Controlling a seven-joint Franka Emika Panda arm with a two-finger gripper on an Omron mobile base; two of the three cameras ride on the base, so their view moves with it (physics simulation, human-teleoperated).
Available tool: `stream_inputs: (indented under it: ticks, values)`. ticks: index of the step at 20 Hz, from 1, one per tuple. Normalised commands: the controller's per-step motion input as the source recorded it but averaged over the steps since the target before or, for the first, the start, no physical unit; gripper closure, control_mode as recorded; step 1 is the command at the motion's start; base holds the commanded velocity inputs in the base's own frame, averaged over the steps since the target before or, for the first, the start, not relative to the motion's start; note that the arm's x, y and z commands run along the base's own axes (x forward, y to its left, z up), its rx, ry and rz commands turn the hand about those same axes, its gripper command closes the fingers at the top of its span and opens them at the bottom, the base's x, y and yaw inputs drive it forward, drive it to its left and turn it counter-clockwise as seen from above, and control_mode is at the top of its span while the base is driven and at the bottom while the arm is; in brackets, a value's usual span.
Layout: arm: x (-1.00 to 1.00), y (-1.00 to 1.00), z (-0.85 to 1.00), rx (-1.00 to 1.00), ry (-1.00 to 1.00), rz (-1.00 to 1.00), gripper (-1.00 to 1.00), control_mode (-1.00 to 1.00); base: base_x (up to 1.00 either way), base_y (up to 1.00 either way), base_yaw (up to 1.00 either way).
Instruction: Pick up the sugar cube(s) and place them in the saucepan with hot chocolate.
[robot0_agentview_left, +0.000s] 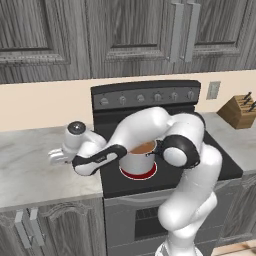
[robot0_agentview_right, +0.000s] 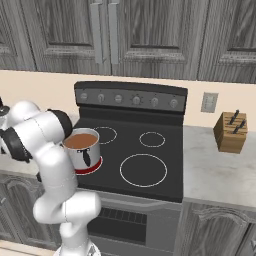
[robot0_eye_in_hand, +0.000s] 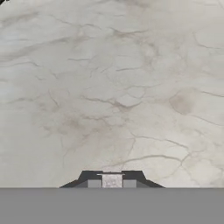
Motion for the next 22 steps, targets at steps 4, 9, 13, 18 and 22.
stream_inputs:
  ticks: [4, 9, 13, 18, 22]
  values:
    - [-0.34, -0.34, 0.93, 0.07, -0.08, 0.05, 1.00, -1.00, 0.00, 0.00, 0.00]
    - [-0.25, -0.47, 0.75, 0.05, -0.03, 0.03, 1.00, -1.00, 0.00, 0.00, 0.00]
    - [-0.11, -0.69, 0.65, 0.02, 0.00, 0.02, 1.00, -1.00, 0.00, 0.00, 0.00]
    - [-0.11, -0.81, 0.57, 0.01, 0.00, 0.00, 1.00, -1.00, 0.00, 0.00, 0.00]
    - [-0.21, -0.74, 0.57, 0.00, 0.00, 0.00, 1.00, -1.00, 0.00, 0.00, 0.00]
